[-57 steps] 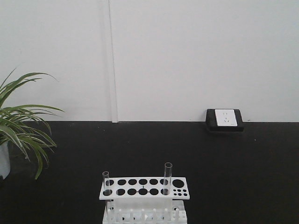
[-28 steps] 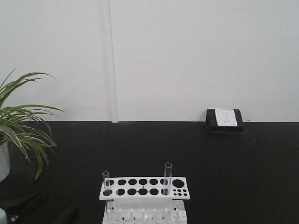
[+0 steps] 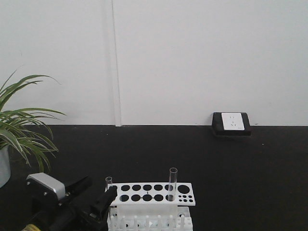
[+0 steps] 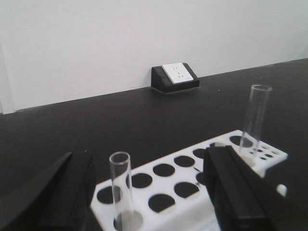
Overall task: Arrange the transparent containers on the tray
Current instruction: 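Grasp the clear test tube nearer the plant with the left gripper and lift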
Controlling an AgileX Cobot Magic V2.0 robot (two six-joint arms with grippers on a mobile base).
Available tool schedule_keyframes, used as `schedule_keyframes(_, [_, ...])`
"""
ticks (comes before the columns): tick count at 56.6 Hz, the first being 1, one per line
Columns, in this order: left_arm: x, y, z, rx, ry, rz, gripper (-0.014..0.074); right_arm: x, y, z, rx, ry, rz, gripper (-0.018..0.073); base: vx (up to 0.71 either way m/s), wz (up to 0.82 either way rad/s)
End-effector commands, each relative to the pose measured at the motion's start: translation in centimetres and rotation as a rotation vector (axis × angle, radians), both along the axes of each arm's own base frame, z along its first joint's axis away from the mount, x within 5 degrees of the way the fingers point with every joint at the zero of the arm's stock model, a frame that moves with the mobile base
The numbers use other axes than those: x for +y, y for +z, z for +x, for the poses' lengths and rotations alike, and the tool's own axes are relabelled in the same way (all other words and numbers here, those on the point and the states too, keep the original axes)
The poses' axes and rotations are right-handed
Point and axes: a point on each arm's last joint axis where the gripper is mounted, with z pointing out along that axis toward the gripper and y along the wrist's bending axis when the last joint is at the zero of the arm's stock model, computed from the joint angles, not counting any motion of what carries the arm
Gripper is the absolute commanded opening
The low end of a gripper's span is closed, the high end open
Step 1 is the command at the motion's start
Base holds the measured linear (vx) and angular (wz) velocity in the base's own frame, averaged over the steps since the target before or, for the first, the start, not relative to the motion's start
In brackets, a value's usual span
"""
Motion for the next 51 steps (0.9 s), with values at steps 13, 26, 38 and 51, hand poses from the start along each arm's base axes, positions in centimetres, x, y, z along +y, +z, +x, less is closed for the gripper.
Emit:
schedule_keyframes(13, [-1.6,1.7,4.7,-0.085,0.007,-0.039,0.0585,0.0,1.8,0.0,-0.113,-0.006,-0.022,0.0526,0.0,0.0])
schedule_keyframes(26, [-2.1,0.4,6.3,-0.04,0.014,-0.016,0.0571,0.0,1.8,0.0,-0.113,-0.006,-0.022,0.0526,0.0,0.0])
schedule_keyframes(38, [-2.1,0.2,6.4,-0.033,0.021,-0.017,0.0372,0.0,1.8,0.0,-0.113,-0.006,-0.022,0.0526,0.0,0.0])
schedule_keyframes(51, [-2.1,0.3,6.3,-0.048,0.018,-0.025,0.0013,0.0,1.8,0.0,-0.113,-0.006,-0.022,0.0526,0.0,0.0])
